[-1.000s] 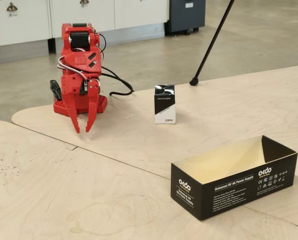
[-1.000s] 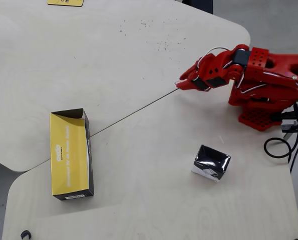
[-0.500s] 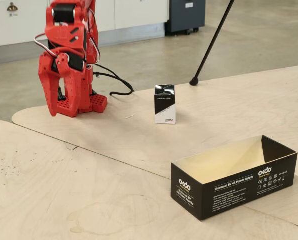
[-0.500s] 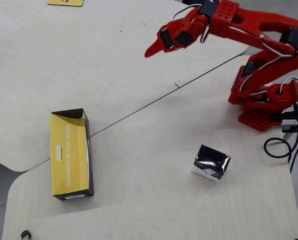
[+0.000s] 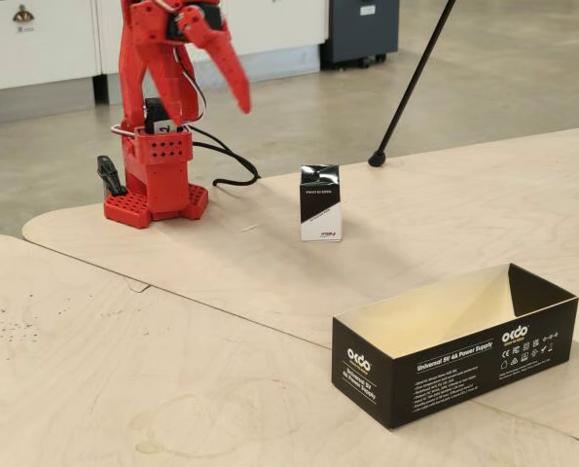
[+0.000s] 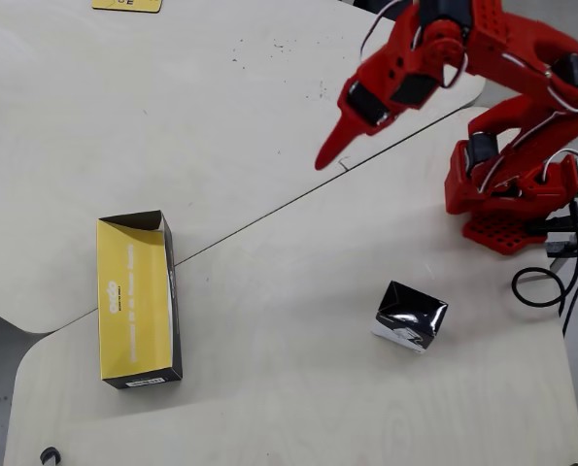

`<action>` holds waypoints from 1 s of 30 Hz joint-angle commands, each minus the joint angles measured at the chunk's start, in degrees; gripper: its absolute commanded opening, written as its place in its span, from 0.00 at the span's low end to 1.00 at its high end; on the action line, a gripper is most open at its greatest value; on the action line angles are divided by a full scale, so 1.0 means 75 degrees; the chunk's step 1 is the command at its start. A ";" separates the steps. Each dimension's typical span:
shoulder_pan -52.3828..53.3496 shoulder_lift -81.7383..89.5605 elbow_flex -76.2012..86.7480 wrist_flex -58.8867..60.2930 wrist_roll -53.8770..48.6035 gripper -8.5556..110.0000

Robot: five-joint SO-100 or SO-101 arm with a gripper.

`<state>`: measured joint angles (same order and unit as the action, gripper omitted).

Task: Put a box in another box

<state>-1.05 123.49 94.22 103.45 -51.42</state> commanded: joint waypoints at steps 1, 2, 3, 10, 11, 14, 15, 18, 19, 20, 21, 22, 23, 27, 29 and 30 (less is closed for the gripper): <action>-0.1172 0.0387 0.0598 0.0328 0.0516 0.41; -0.1383 0.0363 0.0820 0.0141 0.0609 0.41; -0.1547 0.0281 0.0996 -0.0070 0.0750 0.41; -0.2473 -0.0246 0.1840 -0.0844 0.1020 0.47; -0.2613 -0.0281 0.1957 -0.0832 0.0996 0.49; -0.2918 -0.0328 0.2344 -0.0891 0.1043 0.50; -0.3000 -0.0328 0.2461 -0.0926 0.1102 0.50; -0.3258 -0.0293 0.2789 -0.1090 0.1230 0.50; -0.3340 -0.0258 0.2918 -0.1148 0.1266 0.50; -0.3434 -0.0211 0.3059 -0.1266 0.1312 0.50; -0.3539 -0.0176 0.3199 -0.1371 0.1371 0.50; -0.3668 -0.0164 0.3328 -0.1465 0.1453 0.50; -0.3797 -0.0164 0.3434 -0.1570 0.1582 0.50; -0.4453 -0.0164 0.3832 -0.1934 0.2203 0.50; -0.4734 -0.0188 0.3961 -0.2133 0.2531 0.50; -0.4863 -0.0234 0.3961 -0.2203 0.2707 0.50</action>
<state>-34.37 120.94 124.10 88.59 -34.72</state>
